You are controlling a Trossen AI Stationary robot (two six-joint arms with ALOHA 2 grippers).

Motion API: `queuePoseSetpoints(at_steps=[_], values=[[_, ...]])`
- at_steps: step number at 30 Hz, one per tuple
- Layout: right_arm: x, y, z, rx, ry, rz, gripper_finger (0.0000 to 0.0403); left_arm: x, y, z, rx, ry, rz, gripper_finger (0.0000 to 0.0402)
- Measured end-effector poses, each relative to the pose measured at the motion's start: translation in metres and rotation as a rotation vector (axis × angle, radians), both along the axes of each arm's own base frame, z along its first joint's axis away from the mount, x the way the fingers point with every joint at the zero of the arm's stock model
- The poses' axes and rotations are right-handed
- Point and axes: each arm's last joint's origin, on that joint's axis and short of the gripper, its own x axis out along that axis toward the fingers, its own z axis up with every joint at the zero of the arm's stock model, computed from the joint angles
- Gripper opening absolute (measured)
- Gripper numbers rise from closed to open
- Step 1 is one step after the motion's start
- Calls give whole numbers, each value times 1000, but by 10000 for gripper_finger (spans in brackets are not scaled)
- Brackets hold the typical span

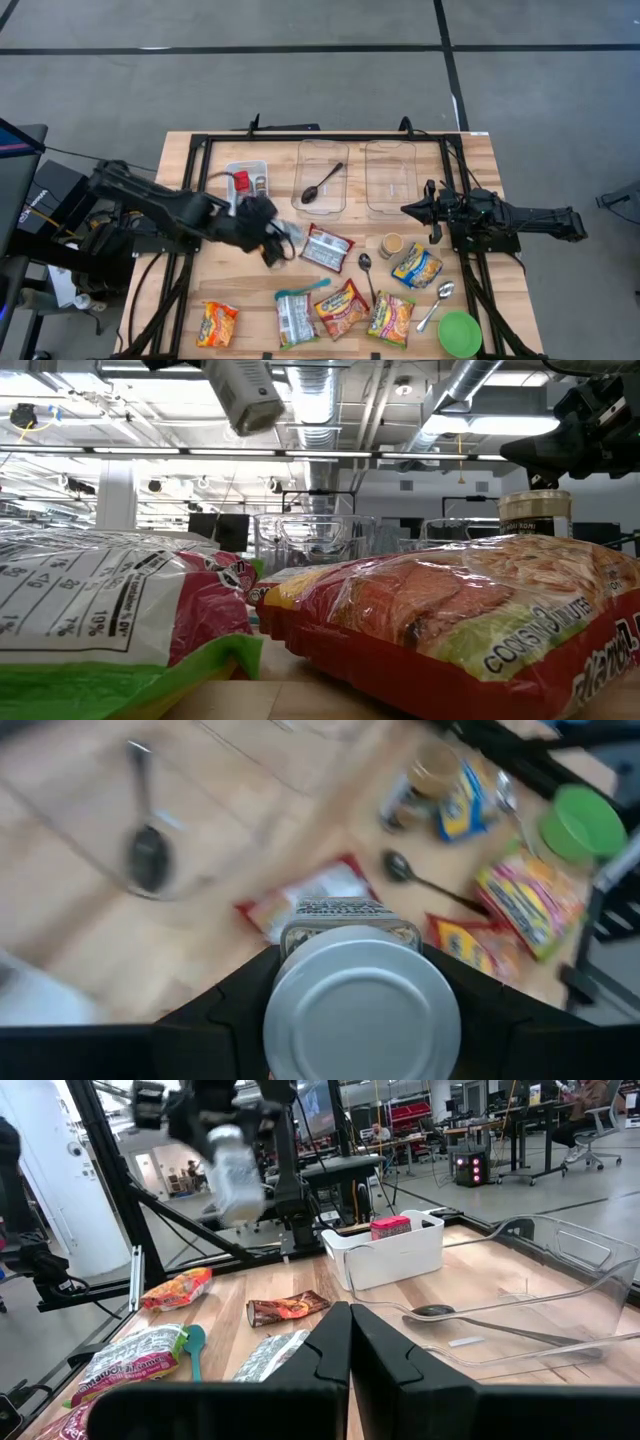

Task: Pick & Place Food Item
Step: Put the white seasoning bottle into the white bin

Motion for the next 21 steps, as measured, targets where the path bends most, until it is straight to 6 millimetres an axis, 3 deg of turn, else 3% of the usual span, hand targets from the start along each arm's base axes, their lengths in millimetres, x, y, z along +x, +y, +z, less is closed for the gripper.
queuePoseSetpoints(at_steps=[4, 11, 21], values=[[0, 0, 0, 0, 0, 0, 0, -22, 17, 11, 42, 9, 84, 195], [0, 0, 0, 0, 0, 0, 0, -46, 48, 12, 97, 154, 183, 195], [0, 0, 0, 0, 0, 0, 0, -55, 79, 6, 133, 357, 215, 195]])
